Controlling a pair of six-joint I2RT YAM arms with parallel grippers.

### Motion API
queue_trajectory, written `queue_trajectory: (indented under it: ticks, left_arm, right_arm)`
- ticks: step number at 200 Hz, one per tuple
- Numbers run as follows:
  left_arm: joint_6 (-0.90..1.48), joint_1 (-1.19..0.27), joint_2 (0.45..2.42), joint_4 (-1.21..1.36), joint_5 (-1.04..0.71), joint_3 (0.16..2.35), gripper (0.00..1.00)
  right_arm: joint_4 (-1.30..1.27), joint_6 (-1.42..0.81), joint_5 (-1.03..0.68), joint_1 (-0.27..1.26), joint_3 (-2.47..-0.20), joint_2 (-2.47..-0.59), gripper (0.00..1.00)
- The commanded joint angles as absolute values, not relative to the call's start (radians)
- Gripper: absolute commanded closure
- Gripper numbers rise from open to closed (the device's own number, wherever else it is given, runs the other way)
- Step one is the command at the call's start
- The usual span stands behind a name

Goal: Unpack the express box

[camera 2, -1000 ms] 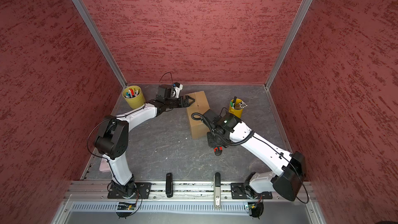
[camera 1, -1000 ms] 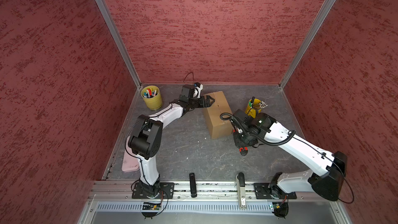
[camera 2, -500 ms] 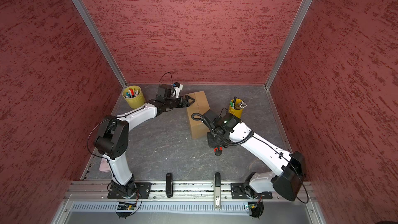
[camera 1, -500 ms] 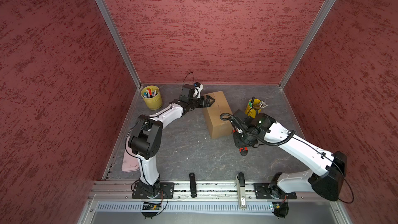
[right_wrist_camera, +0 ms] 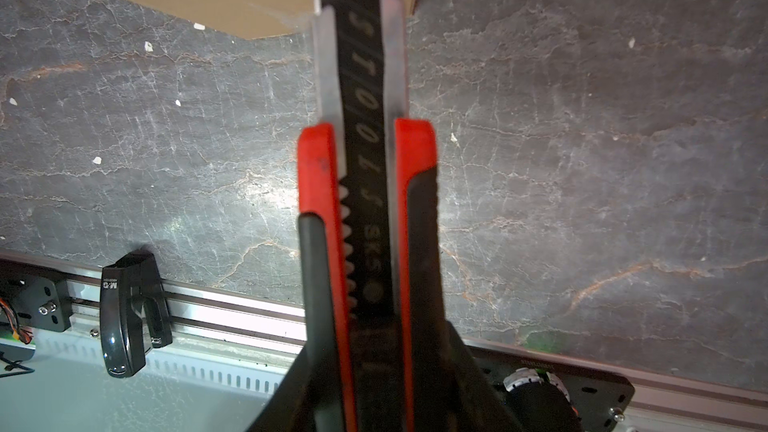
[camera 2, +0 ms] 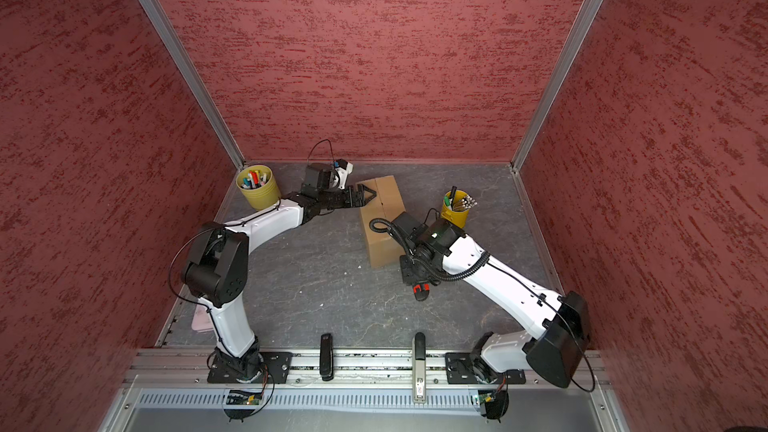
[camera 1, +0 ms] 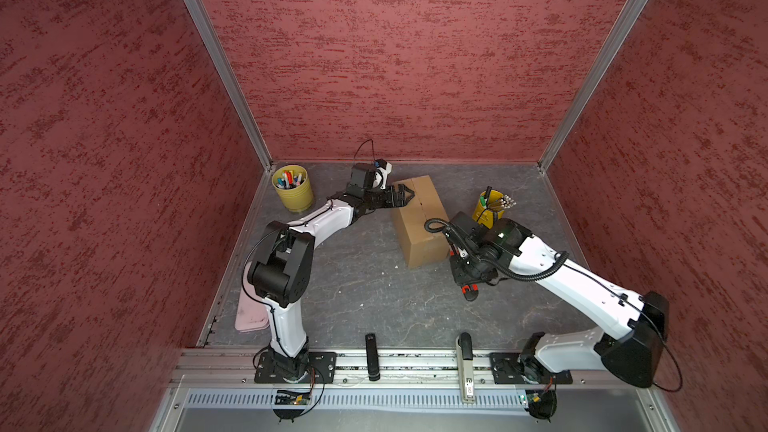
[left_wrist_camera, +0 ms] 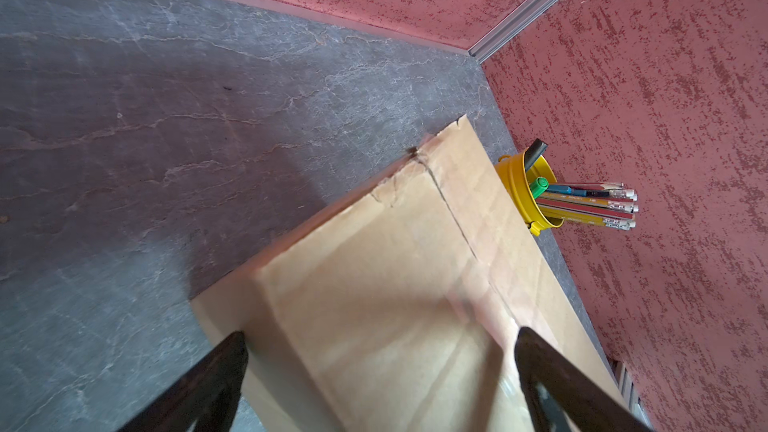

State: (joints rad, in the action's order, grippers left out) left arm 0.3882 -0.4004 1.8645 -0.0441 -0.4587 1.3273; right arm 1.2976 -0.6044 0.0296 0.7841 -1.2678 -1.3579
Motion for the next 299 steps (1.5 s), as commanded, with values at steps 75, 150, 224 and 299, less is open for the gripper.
queue_trajectory:
  ticks: [75, 150, 224, 299]
  left_arm:
    - [0.384, -0.405, 1.881, -0.021, -0.465, 1.338, 0.00]
    - [0.385, -0.405, 1.877, -0.015, -0.467, 1.331, 0.00]
    - [0.395, -0.408, 1.873, 0.000, -0.477, 1.325, 0.00]
    - [0.405, -0.416, 1.871, 0.017, -0.483, 1.316, 0.00]
  right_arm:
    - [1.281, -0.595, 0.043, 0.770, -1.279, -1.368, 1.00]
    - [1.276, -0.584, 0.036, 0.764, -1.289, -1.385, 1.00]
    - [1.273, -0.575, 0.037, 0.759, -1.309, -1.406, 1.00]
    - [1.271, -0.570, 0.040, 0.756, -1.334, -1.425, 1.00]
